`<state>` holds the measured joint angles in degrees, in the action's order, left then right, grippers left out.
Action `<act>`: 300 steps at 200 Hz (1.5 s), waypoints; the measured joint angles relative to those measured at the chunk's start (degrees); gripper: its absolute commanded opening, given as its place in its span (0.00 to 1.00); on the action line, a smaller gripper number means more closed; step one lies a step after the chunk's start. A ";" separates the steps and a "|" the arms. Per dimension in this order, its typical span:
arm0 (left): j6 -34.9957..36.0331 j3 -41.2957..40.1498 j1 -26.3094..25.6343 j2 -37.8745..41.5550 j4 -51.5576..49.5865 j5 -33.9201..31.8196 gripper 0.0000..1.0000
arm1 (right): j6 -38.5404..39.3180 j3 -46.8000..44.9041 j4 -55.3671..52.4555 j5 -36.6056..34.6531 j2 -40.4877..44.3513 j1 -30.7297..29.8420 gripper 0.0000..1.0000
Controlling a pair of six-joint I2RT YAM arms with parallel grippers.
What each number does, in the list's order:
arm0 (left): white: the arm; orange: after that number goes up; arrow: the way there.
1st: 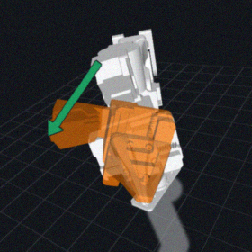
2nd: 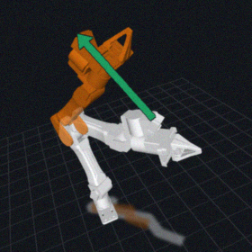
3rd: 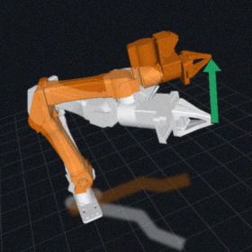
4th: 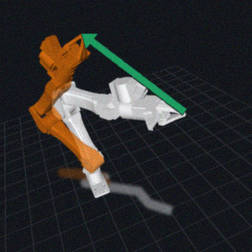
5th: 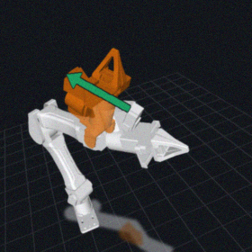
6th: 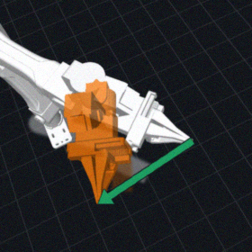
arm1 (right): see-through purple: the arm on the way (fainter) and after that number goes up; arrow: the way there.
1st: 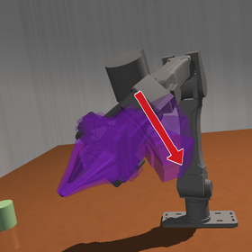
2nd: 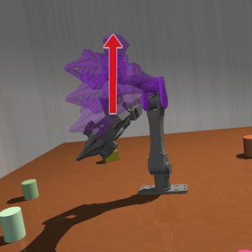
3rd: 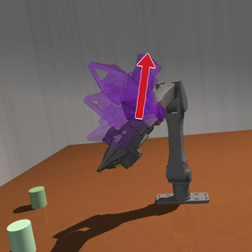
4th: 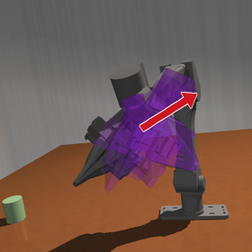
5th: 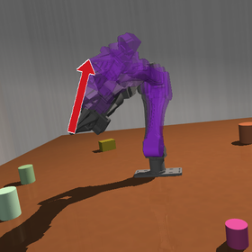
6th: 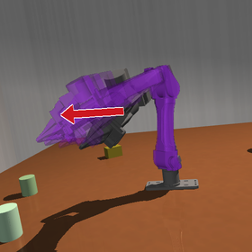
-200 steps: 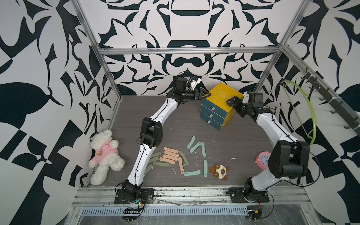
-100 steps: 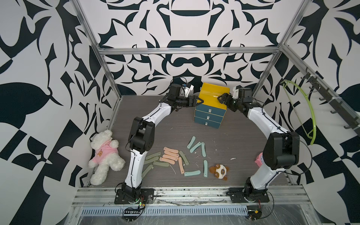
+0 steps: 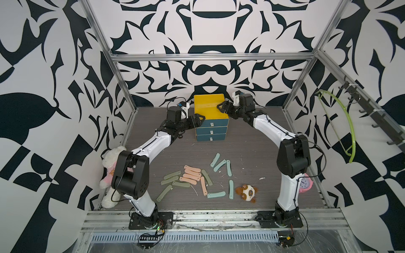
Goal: Place the fruit knives into the drawer by color
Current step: Move the storage box to the center of the board.
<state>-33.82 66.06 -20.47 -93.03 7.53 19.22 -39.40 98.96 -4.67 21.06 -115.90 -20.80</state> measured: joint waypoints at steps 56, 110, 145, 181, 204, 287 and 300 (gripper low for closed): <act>-1.38 -8.26 -0.15 11.43 -5.66 -8.50 0.88 | -4.04 7.32 5.09 1.92 -7.10 -3.93 0.82; -2.05 -10.34 -0.55 17.33 -12.46 -13.11 0.92 | -6.29 11.10 8.35 2.86 -10.82 -6.75 0.82; -2.12 -10.32 -0.94 17.77 -13.18 -14.16 0.95 | -6.62 11.91 8.13 2.93 -11.15 -7.06 0.86; -1.88 -10.12 -1.42 17.86 -13.53 -15.13 0.99 | -6.54 14.14 5.31 2.47 -11.72 -7.19 0.88; -1.73 -9.35 -1.75 17.97 -14.78 -15.69 0.99 | -6.40 15.96 2.89 1.95 -12.17 -7.28 0.89; 1.25 3.30 -2.05 27.19 -23.85 -21.86 0.99 | -4.59 24.33 -7.61 -1.46 -11.34 -5.92 0.87; 1.42 4.74 -2.05 29.22 -24.50 -21.94 0.99 | -4.20 21.16 -7.85 -2.36 -7.72 -5.79 0.82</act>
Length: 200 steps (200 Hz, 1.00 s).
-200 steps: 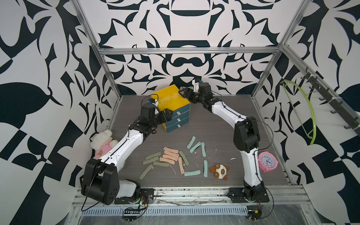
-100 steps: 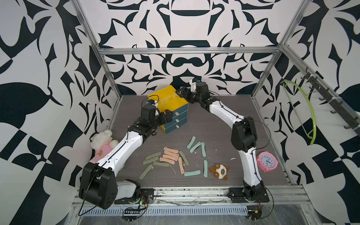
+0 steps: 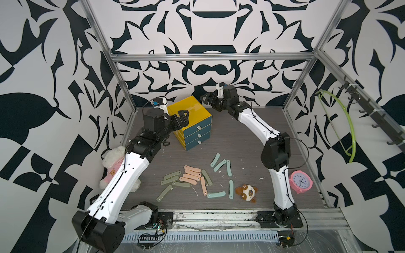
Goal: Place the fruit knives into the drawer by color
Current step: Move the storage box to the center of the board, then open the drawer in the storage box.
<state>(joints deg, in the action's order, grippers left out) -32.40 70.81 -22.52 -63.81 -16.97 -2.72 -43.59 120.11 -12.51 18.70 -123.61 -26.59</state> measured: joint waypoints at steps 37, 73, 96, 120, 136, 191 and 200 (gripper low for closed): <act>-0.98 -2.25 -0.13 5.51 0.46 1.70 0.99 | -0.04 -15.58 1.99 -0.50 14.71 0.57 0.71; -3.98 -14.47 -0.37 11.93 3.19 2.56 0.99 | -0.24 -35.32 7.34 -1.38 28.50 -2.03 0.70; -6.23 -22.91 -0.37 15.58 5.29 2.51 0.99 | -1.97 -45.46 12.02 -1.90 32.54 -5.27 0.69; -9.07 -31.58 -0.37 20.24 8.11 2.08 0.99 | -6.40 -53.51 19.91 -2.14 32.46 -8.35 0.67; -10.69 -35.93 -0.37 23.50 9.18 1.40 0.99 | -9.33 -55.10 25.05 -2.51 29.83 -10.05 0.64; -12.63 -39.23 -0.37 29.11 9.11 -0.59 0.99 | -19.69 -55.91 42.29 -7.48 22.40 -12.68 0.57; -12.63 -39.23 -0.37 29.35 8.94 -0.74 0.99 | -21.42 -56.02 43.93 -8.28 21.92 -12.66 0.54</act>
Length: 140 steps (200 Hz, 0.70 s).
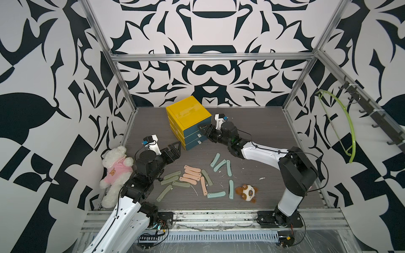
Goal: Place the fruit knives into the drawer by color
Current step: Open the drawer in the storage box.
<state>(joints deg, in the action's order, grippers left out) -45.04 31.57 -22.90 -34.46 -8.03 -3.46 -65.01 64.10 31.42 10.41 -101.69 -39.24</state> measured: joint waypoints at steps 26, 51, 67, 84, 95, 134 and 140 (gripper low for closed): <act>0.00 0.00 0.00 0.17 -0.44 -0.17 0.99 | -3.41 -0.02 3.28 -1.97 -0.85 -0.02 0.49; 0.00 0.00 0.00 0.15 -0.44 -0.15 0.99 | -5.86 -0.02 4.90 -3.17 -1.07 0.00 0.44; 0.00 0.00 0.00 0.15 -0.44 -0.15 0.99 | -7.69 -0.02 5.77 -3.52 -1.49 -0.15 0.43; 0.00 0.00 0.00 0.17 -0.44 -0.15 0.99 | -9.38 -0.02 6.16 -3.80 -2.03 -0.52 0.43; 0.00 0.00 0.00 0.17 -0.46 -0.15 0.99 | -10.38 -0.13 6.14 -4.04 -2.29 -0.85 0.43; 0.02 0.00 0.00 0.48 -0.81 -0.20 0.99 | -12.81 -1.46 5.66 -5.18 -2.38 -2.19 0.43; 0.02 0.00 0.00 0.55 -0.81 -0.20 0.99 | -13.05 -1.49 5.66 -5.25 -2.38 -2.27 0.43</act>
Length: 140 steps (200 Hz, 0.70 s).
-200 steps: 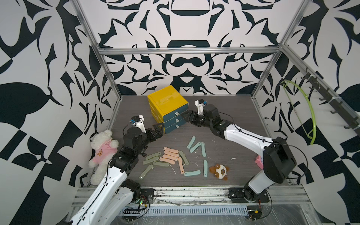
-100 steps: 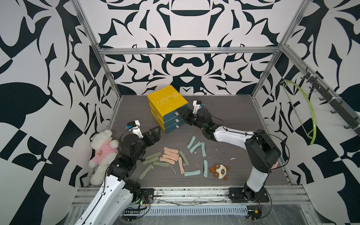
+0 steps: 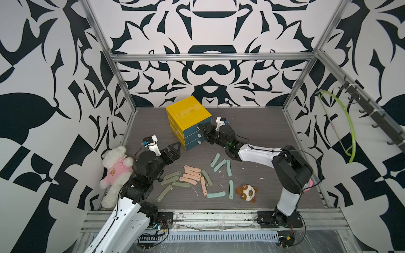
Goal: Place the fruit knives into the drawer by color
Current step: Open the drawer in the storage box.
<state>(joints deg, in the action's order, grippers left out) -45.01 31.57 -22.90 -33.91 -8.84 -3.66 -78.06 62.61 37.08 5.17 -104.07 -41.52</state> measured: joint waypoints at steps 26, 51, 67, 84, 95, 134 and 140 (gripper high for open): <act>0.00 0.00 0.00 0.22 0.00 0.02 0.99 | -0.87 0.00 0.07 -0.33 -0.02 -0.24 0.38; -0.02 0.00 0.00 0.37 -0.13 0.02 0.99 | -1.36 0.00 0.44 -0.76 -0.76 -0.24 0.26; 0.00 0.00 0.00 0.74 -0.20 0.00 0.99 | -1.55 0.00 0.52 -0.98 -1.55 -0.24 0.20; 0.00 -0.02 0.00 1.05 -0.24 0.00 0.99 | -1.42 0.00 1.14 -1.11 -1.81 -0.24 0.10; 0.00 0.00 0.00 1.14 -0.28 0.02 0.99 | -1.84 0.00 1.57 -1.22 -1.73 -0.26 0.01; -0.02 0.00 0.00 1.16 -0.35 0.04 0.99 | -1.51 -0.57 2.27 -1.40 -1.36 -0.31 0.00; -0.02 0.00 0.00 1.14 -0.35 0.04 0.99 | -1.51 -0.94 2.34 -1.36 -0.96 -0.31 0.00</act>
<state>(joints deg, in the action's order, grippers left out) -45.04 31.57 -22.90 -32.77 -9.19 -3.62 -79.57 61.67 39.42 3.81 -105.03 -41.82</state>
